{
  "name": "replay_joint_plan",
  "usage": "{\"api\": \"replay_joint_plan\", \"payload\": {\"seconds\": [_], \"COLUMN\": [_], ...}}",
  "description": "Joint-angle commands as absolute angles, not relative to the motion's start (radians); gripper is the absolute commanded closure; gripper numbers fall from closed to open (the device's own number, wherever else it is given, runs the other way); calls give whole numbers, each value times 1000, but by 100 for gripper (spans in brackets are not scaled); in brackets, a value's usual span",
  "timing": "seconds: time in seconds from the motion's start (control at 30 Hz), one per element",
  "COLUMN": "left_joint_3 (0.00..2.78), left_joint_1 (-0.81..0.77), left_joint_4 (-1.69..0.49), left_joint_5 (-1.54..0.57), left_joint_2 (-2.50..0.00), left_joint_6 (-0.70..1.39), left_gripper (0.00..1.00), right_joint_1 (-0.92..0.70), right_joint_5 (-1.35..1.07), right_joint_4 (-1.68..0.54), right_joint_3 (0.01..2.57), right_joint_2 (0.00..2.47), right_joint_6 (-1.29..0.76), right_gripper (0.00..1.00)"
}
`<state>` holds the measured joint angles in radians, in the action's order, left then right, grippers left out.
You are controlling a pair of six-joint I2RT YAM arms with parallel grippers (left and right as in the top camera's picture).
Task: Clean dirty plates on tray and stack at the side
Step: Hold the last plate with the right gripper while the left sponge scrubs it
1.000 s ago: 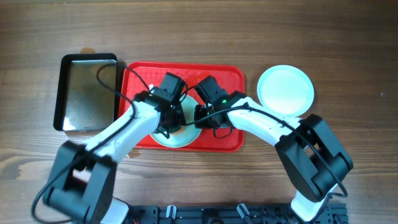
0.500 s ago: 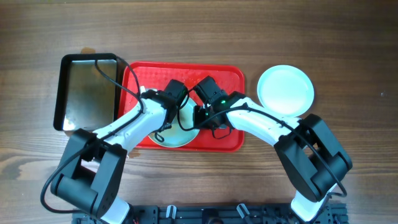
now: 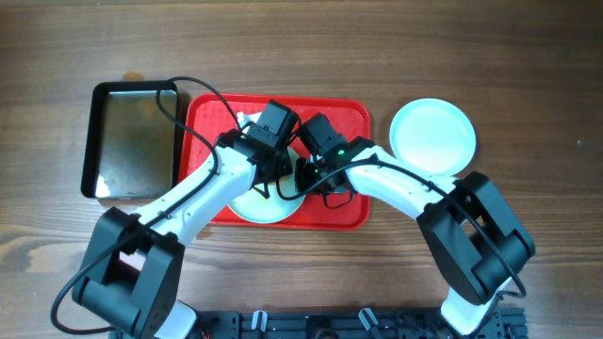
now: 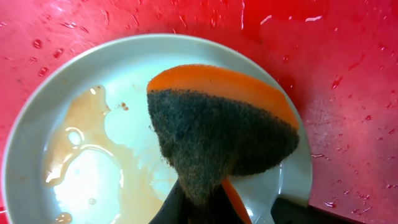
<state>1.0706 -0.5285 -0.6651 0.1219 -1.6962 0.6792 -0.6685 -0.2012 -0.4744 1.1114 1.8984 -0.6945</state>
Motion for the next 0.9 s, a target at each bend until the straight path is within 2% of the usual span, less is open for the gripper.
{"api": "replay_joint_plan", "payload": {"seconds": [0.0,0.23,0.33,0.5,0.6,0.67,0.73,0.87], "left_joint_3": [1077,1077,1076,1085,1153,1211,1241,1241], "left_joint_1": [-535,-517,-499,-447,-448,-459,-474,-473], "left_joint_4": [-648,-599,-735,-881,-970,-1031,-1057,-1098], "left_joint_5": [86,150,455,677,679,675,656,457], "left_joint_2": [-1761,-1893,-1901,-1900,-1866,-1795,-1692,-1477], "left_joint_6": [693,687,651,635,722,821,831,828], "left_gripper": [96,96,96,96,96,96,96,96], "right_joint_1": [-673,-673,-673,-673,-673,-673,-673,-673], "right_joint_5": [-165,-165,-173,-180,-179,-179,-179,-183], "right_joint_4": [-490,-492,-490,-487,-483,-484,-484,-546], "right_joint_3": [1085,1085,1085,1085,1085,1086,1086,1144], "right_joint_2": [1941,1941,1941,1941,1941,1941,1940,1905], "right_joint_6": [-683,-682,-682,-684,-688,-688,-687,-659], "right_gripper": [96,96,96,96,96,96,96,96]}}
